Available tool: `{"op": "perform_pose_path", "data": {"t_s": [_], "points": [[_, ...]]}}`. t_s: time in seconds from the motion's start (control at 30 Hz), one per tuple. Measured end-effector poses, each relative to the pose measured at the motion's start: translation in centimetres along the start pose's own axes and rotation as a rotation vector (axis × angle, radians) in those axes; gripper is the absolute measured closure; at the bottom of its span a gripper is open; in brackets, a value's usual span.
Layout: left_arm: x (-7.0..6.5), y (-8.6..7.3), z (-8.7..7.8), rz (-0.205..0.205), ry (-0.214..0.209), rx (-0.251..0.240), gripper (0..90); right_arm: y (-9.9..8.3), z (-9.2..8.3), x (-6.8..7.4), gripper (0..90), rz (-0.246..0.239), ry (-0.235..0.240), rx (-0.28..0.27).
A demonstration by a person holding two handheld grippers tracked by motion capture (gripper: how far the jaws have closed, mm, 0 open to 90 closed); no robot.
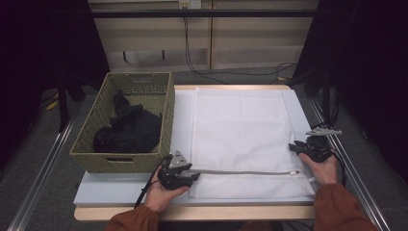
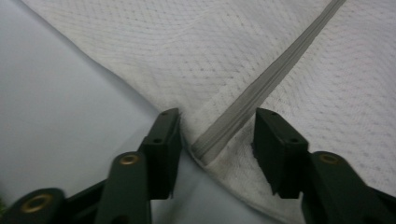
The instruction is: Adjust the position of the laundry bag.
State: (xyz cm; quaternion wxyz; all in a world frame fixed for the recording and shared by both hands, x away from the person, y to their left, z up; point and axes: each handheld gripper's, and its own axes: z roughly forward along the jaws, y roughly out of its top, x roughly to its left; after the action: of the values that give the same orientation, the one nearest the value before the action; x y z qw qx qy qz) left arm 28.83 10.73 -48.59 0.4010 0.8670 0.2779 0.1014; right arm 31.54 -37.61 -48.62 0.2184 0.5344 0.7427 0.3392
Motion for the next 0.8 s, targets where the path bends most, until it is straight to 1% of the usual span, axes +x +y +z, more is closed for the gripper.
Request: {"op": "perform_pose_path", "data": {"t_s": [0.03,0.07,0.1,0.13,0.17,0.2,0.23,0.27,0.3,0.4,0.43,0.47,0.53,0.57,0.6,0.63,0.67,0.73,0.8], "points": [[0.19,0.03,-0.07,0.011,-0.001,0.010,56.4,-0.02,-0.02,0.03,69.0,0.005,-0.001,0.001],[0.18,0.05,-0.08,0.007,0.003,0.010,57.8,-0.02,-0.02,0.07,70.9,0.007,-0.003,0.000],[0.18,0.07,-0.11,0.008,0.004,0.012,59.5,0.00,0.00,0.07,74.1,0.002,0.000,-0.003],[0.24,0.07,-0.13,0.006,-0.005,0.010,64.9,0.03,0.00,0.25,78.2,0.014,0.003,0.001],[0.20,0.08,-0.16,0.000,-0.006,0.010,68.4,0.05,0.04,0.24,80.7,0.012,0.004,-0.001],[0.24,0.05,-0.13,0.001,-0.013,0.006,69.4,0.07,0.05,0.18,84.7,0.011,0.003,-0.002],[0.26,0.11,-0.20,-0.001,-0.004,0.013,69.4,0.07,0.05,0.18,84.7,0.011,0.003,-0.002],[0.25,0.12,-0.19,-0.008,-0.006,0.014,70.8,0.06,0.07,0.09,86.8,0.015,0.004,-0.003],[0.24,0.12,-0.19,-0.013,-0.012,0.013,74.9,0.06,0.06,0.00,87.7,0.027,0.008,-0.003],[0.30,0.15,-0.24,-0.007,-0.014,0.017,79.0,0.09,0.07,-0.04,88.9,0.039,0.010,-0.003],[0.29,0.16,-0.23,-0.014,-0.019,0.016,79.5,0.10,0.07,-0.04,89.0,0.036,0.009,-0.002],[0.26,0.21,-0.29,-0.007,-0.015,0.022,81.5,0.11,0.09,-0.05,89.2,0.031,0.010,-0.004],[0.32,0.21,-0.25,-0.015,-0.022,0.015,82.8,0.12,0.11,-0.09,89.3,0.033,0.011,-0.006],[0.33,0.25,-0.36,-0.012,-0.012,0.022,83.4,0.13,0.11,-0.09,89.3,0.035,0.013,-0.006],[0.38,0.25,-0.44,-0.015,-0.013,0.028,83.6,0.14,0.11,-0.07,89.3,0.035,0.016,-0.006],[0.43,0.17,-0.44,-0.020,-0.016,0.015,83.8,0.15,0.10,-0.03,89.3,0.038,0.018,-0.006],[0.47,0.15,-0.56,-0.020,-0.012,0.025,83.9,0.17,0.13,0.04,89.4,0.042,0.019,-0.006],[0.57,0.06,-0.63,-0.025,-0.013,0.019,84.0,0.22,0.19,0.11,89.4,0.037,0.025,-0.007],[0.60,-0.03,-0.76,-0.026,-0.009,0.023,84.0,0.28,0.24,0.25,89.4,0.038,0.025,-0.005]]}}
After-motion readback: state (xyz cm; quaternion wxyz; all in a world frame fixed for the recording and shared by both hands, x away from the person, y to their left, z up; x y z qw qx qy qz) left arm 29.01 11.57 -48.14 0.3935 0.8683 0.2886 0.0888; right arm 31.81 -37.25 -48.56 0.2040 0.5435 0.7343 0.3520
